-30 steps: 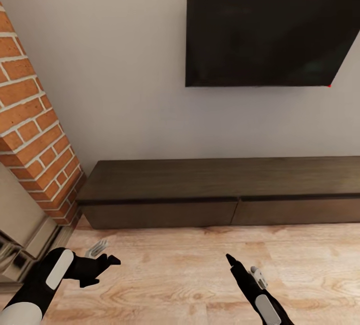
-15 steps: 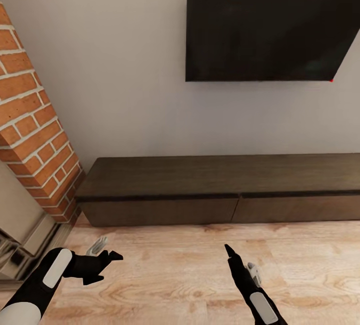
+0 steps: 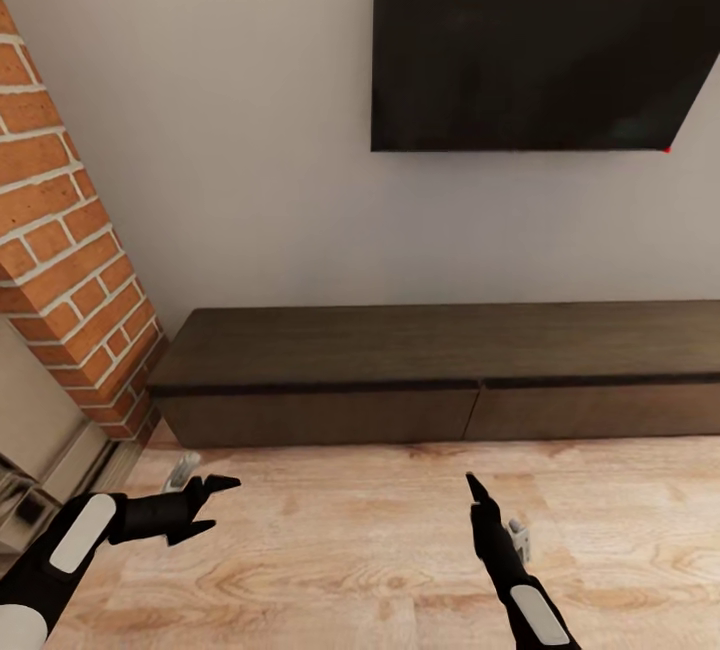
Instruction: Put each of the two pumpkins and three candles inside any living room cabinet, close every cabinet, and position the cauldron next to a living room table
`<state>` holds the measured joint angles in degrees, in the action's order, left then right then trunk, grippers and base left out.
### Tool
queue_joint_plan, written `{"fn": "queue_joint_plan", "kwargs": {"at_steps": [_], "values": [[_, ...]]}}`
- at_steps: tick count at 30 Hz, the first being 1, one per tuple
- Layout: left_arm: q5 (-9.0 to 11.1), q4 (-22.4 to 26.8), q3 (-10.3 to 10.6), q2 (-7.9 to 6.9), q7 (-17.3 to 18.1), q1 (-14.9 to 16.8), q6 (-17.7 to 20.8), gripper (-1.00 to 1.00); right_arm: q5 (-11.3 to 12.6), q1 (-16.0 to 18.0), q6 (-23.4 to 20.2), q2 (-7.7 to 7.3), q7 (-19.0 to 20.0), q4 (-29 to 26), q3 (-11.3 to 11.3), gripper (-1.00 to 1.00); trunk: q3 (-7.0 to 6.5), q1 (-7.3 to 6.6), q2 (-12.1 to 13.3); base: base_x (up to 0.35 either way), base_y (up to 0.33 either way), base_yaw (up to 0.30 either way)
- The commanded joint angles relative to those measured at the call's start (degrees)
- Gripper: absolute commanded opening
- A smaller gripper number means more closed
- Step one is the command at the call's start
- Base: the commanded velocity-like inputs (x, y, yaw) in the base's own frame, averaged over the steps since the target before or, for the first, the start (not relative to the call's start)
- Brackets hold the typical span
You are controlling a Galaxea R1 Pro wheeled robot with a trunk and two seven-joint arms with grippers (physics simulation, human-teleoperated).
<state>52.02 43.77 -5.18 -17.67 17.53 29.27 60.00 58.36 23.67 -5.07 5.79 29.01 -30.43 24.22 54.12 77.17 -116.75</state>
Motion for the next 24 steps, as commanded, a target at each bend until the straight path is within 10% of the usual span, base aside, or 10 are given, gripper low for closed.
{"fn": "queue_joint_plan", "kwargs": {"at_steps": [1,14,24], "values": [[0.2,0.0,0.0,-0.15,0.9,0.0,0.0,1.00,0.0,0.0,0.0,0.04,1.2,0.0,0.0,1.00,0.18,0.23,-0.4,0.000,0.000,0.000],[0.4,0.0,0.2,-0.33,5.5,0.0,0.0,1.00,0.5,0.0,-3.8,-0.01,14.2,1.1,0.2,1.00,2.52,3.08,-5.6,0.000,0.000,0.000],[0.4,0.0,0.3,-0.13,7.1,0.0,0.0,1.00,0.5,0.0,-5.8,0.36,16.1,1.5,0.2,1.00,4.31,5.28,-9.6,0.000,0.000,0.000]]}}
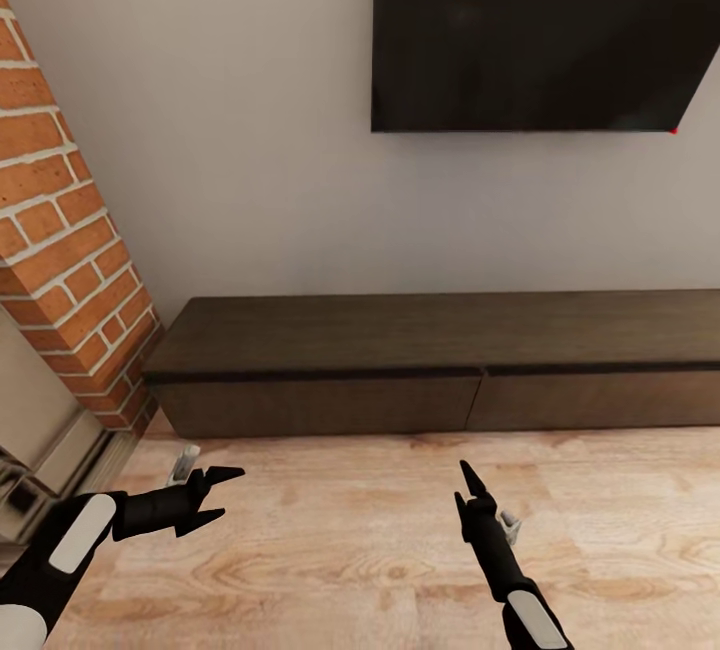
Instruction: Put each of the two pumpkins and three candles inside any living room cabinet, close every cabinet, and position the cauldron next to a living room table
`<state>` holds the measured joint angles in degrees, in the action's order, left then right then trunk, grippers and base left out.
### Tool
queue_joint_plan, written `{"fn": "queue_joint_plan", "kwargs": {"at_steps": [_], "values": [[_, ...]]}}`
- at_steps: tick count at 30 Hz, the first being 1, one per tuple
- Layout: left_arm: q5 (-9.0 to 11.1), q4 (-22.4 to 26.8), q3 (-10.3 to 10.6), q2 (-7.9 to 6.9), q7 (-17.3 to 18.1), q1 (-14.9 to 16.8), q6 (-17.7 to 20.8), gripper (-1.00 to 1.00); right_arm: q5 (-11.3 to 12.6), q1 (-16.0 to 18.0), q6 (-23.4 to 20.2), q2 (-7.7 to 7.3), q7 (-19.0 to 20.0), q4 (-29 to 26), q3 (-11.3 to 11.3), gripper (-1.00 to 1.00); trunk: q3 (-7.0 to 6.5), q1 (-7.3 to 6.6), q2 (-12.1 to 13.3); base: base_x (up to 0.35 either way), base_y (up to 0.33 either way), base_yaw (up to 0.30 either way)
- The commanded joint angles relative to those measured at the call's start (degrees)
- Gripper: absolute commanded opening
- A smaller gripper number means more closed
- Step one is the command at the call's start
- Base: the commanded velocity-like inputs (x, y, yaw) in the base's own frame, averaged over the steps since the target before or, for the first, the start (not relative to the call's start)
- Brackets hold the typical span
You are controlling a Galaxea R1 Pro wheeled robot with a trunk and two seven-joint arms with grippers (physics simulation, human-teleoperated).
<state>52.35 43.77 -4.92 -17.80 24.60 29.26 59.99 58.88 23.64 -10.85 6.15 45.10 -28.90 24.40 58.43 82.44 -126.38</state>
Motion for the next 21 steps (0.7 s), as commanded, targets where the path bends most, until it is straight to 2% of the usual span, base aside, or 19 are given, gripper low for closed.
{"fn": "queue_joint_plan", "kwargs": {"at_steps": [1,11,17,21], "values": [[0.0,0.0,0.0,0.02,0.0,0.0,0.0,1.00,0.0,0.0,0.0,0.07,-0.1,0.0,0.0,1.00,0.18,0.23,-0.4,0.000,0.000,0.000],[0.0,0.0,1.6,0.05,0.1,0.0,0.0,1.00,0.0,0.0,-0.1,-0.24,0.0,0.1,1.1,1.00,1.98,2.42,-4.4,0.000,0.000,0.000],[0.0,0.0,3.2,0.05,0.1,0.0,0.0,1.00,0.0,0.0,-0.1,-0.36,-0.3,0.1,1.3,1.00,3.06,3.74,-6.8,0.000,0.000,0.000],[0.0,0.0,3.4,0.05,0.1,0.0,-0.1,1.00,0.0,0.0,0.3,-0.12,-0.4,0.1,2.5,1.00,3.77,4.62,-8.4,0.000,0.000,0.000]]}}
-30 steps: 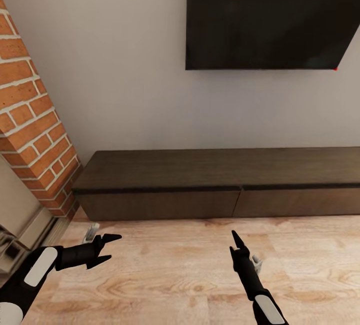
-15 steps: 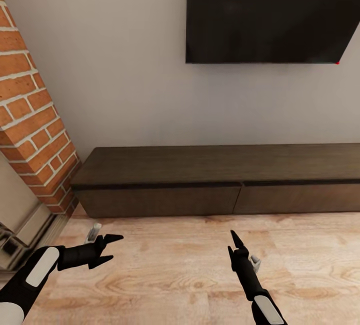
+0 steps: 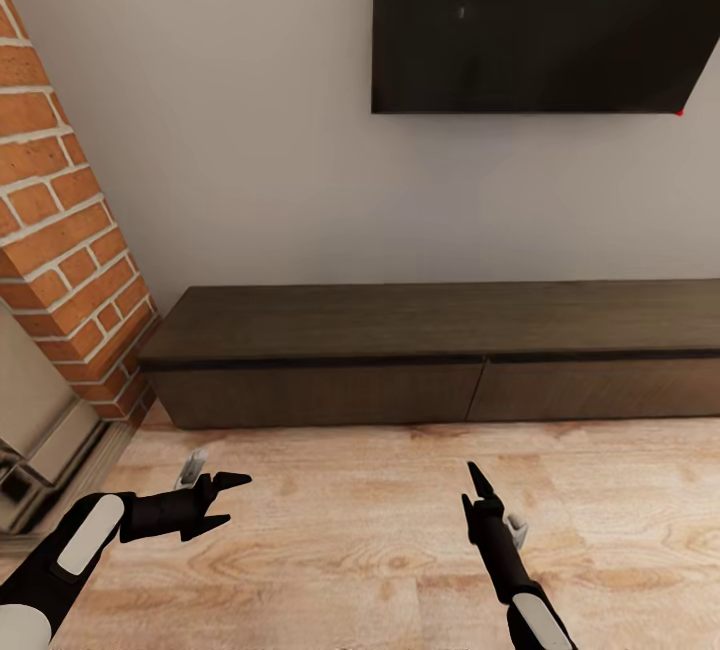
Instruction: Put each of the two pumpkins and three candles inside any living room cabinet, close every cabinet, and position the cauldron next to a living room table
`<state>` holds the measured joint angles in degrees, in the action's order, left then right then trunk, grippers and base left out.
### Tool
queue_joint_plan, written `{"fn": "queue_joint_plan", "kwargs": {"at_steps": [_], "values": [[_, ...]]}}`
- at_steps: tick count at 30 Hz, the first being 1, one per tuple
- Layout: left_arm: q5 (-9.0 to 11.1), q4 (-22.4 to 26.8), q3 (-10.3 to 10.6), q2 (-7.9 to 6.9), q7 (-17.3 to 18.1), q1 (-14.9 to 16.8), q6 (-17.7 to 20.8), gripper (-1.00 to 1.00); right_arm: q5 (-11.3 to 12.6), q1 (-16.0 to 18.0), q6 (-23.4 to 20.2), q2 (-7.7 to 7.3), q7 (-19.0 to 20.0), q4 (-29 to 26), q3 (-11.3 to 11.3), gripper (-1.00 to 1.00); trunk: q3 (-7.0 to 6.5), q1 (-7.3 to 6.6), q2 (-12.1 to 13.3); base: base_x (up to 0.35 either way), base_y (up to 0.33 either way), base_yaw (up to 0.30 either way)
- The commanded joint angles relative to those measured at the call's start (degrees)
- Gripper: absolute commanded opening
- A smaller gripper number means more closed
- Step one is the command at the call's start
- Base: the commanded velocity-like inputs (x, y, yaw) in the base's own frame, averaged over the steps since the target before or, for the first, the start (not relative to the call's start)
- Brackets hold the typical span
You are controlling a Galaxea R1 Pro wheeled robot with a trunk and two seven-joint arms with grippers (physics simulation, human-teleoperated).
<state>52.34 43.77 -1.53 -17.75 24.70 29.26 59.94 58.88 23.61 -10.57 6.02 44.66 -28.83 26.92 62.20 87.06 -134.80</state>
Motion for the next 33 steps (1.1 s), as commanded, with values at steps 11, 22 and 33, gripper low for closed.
{"fn": "queue_joint_plan", "kwargs": {"at_steps": [11,22,33], "values": [[0.0,0.0,0.0,0.00,0.0,0.0,0.0,1.00,0.0,0.0,0.5,0.51,-2.8,0.0,1.9,1.00,1.98,2.42,-4.4,0.000,0.000,0.000],[0.1,0.0,0.0,0.00,0.0,0.0,0.0,1.00,-0.1,0.0,0.2,0.06,-2.0,-0.3,1.7,1.00,3.77,4.62,-8.4,0.000,0.000,0.000],[0.1,0.1,0.0,0.00,0.2,-0.1,0.0,1.00,1.6,-0.1,-1.1,-0.22,6.5,0.1,1.9,1.00,3.77,4.62,-8.4,0.049,0.000,0.000]]}}
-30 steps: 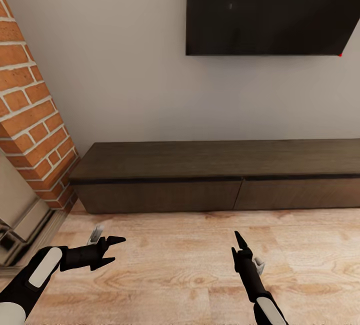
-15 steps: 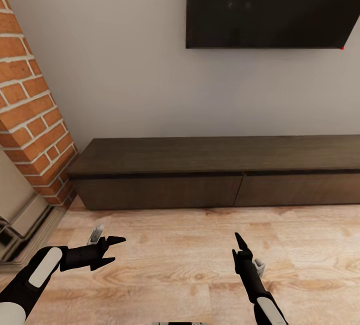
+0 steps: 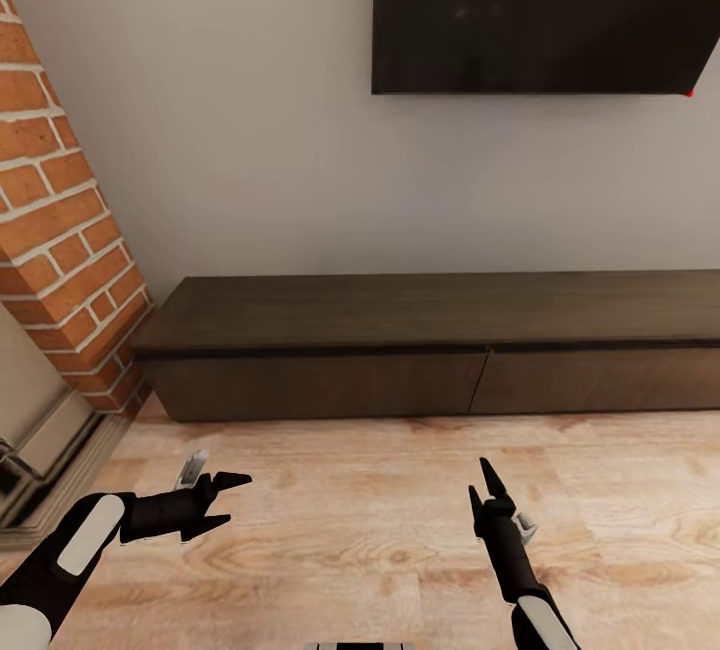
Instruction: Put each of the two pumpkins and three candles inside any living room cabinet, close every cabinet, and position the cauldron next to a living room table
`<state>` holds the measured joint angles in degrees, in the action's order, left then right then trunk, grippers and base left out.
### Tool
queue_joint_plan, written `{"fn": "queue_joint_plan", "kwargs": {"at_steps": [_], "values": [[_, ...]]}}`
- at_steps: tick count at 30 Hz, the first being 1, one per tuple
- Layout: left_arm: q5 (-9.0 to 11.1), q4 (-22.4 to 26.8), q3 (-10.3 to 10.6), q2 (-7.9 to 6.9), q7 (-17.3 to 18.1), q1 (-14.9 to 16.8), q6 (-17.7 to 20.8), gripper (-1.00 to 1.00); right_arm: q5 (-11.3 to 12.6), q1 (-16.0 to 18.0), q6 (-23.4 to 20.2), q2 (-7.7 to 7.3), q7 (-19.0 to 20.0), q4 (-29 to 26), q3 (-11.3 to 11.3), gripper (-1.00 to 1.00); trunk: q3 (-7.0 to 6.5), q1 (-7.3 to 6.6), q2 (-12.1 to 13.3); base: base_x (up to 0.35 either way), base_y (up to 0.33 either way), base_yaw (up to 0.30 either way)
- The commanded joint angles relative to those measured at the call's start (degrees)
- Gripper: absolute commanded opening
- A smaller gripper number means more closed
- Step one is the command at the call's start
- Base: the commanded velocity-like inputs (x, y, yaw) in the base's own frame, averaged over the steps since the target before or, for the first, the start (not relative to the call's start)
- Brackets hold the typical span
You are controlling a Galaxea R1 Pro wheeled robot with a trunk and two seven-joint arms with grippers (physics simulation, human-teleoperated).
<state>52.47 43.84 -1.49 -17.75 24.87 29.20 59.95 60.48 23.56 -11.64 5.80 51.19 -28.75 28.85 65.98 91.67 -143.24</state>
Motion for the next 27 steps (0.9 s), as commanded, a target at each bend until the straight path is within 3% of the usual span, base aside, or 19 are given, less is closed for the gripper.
{"fn": "queue_joint_plan", "kwargs": {"at_steps": [1,9,24,27], "values": [[0.0,0.0,0.0,0.00,0.3,0.0,0.0,1.00,0.4,0.0,0.0,0.00,0.1,0.0,-0.1,1.00,0.00,0.00,0.0,0.259,0.000,0.000],[-0.1,-0.1,0.2,0.00,5.3,0.0,0.0,1.00,1.2,0.0,0.1,0.05,0.3,0.0,-0.1,1.00,0.00,0.00,0.0,0.310,0.000,0.000],[0.0,-0.7,0.4,0.09,6.7,-0.8,0.0,1.00,1.2,0.0,0.1,0.14,0.4,0.0,-0.3,1.00,0.00,0.00,0.0,0.329,0.000,0.000],[-0.1,-1.3,3.7,-0.05,11.5,-2.2,0.0,1.00,1.2,0.0,0.0,0.21,0.3,0.0,-0.4,1.00,0.00,0.00,0.0,0.329,0.000,0.000]]}}
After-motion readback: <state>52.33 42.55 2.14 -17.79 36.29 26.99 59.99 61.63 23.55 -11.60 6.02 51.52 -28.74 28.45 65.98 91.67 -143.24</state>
